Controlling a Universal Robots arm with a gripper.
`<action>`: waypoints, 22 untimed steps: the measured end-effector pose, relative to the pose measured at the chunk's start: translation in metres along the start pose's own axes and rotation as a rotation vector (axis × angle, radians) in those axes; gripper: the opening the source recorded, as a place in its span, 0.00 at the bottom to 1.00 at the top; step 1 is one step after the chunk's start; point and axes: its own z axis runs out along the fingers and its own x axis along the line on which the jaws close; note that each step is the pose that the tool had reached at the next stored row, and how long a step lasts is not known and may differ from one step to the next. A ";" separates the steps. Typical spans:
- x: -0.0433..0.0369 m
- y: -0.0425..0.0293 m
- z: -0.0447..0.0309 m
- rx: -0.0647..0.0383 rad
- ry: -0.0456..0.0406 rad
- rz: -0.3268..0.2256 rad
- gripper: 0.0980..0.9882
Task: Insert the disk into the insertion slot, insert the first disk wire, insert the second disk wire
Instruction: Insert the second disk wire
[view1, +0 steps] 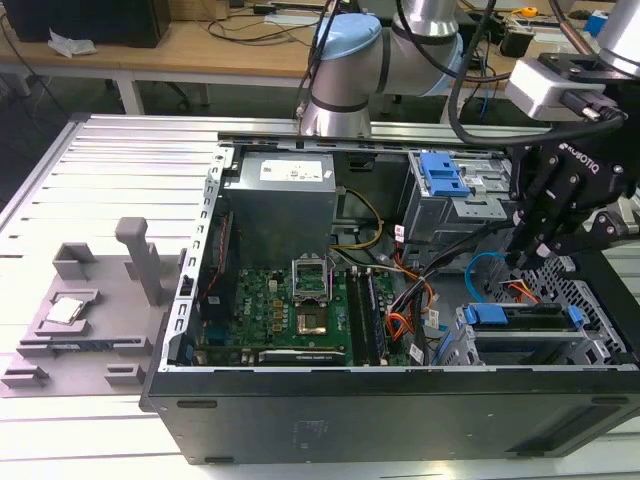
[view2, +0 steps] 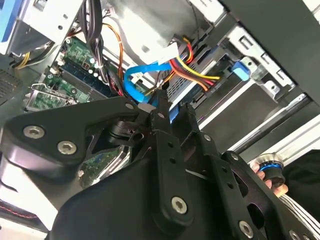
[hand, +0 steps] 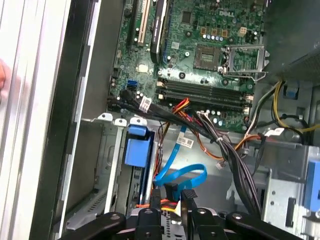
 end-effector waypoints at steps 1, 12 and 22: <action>-0.0005 0.0020 0.0004 0.000 0.0003 -0.005 0.23; -0.0015 0.0068 0.0047 0.001 0.0075 -0.051 0.14; 0.0218 0.0099 0.0072 0.001 0.0104 -0.051 0.07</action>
